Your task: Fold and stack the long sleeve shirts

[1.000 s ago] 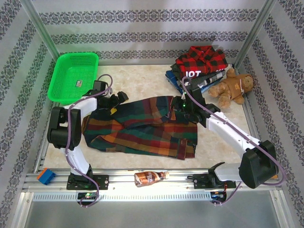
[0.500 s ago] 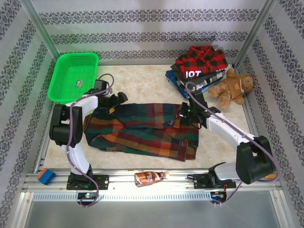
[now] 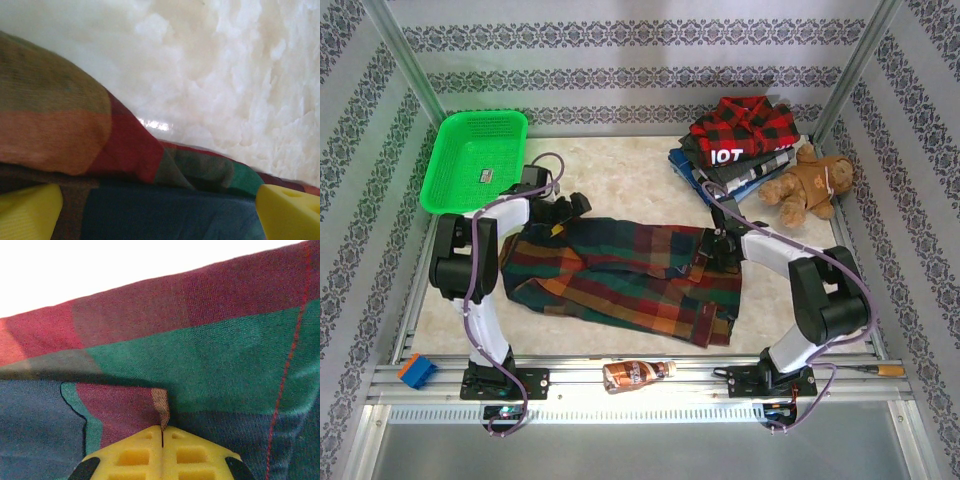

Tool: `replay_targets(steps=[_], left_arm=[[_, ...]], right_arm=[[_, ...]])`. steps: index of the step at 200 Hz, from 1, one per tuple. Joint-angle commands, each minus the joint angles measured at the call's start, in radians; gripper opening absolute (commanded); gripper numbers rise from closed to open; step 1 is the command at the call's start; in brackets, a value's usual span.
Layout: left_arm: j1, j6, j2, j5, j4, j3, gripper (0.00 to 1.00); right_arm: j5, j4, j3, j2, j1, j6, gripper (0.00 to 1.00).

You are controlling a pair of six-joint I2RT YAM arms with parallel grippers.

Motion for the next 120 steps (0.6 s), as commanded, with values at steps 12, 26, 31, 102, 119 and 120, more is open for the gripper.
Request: replay_targets(steps=[12, 26, 31, 102, 119, 120], left_arm=[[-0.006, 0.064, 0.049, -0.034, -0.014, 0.085, 1.00], [-0.006, 0.073, 0.046, -0.020, -0.020, 0.125, 1.00], [-0.006, 0.074, 0.039, -0.017, -0.025, 0.137, 1.00], [-0.006, 0.082, -0.208, -0.012, -0.250, 0.114, 1.00], [-0.013, 0.066, -0.258, -0.063, -0.313, 0.034, 1.00], [-0.013, 0.065, -0.261, -0.069, -0.317, 0.029, 0.99]], right_arm=[[0.077, -0.082, 0.062, 0.056, -0.014, 0.015, 0.23], [0.093, -0.150, 0.102, 0.063, -0.016, 0.021, 0.37], [0.093, -0.173, 0.113, 0.061, -0.017, 0.021, 0.41], [0.075, -0.260, 0.131, -0.175, 0.063, -0.009, 0.55], [0.029, -0.295, 0.182, -0.136, 0.095, -0.039, 0.52], [0.026, -0.298, 0.183, -0.132, 0.096, -0.041, 0.52]])
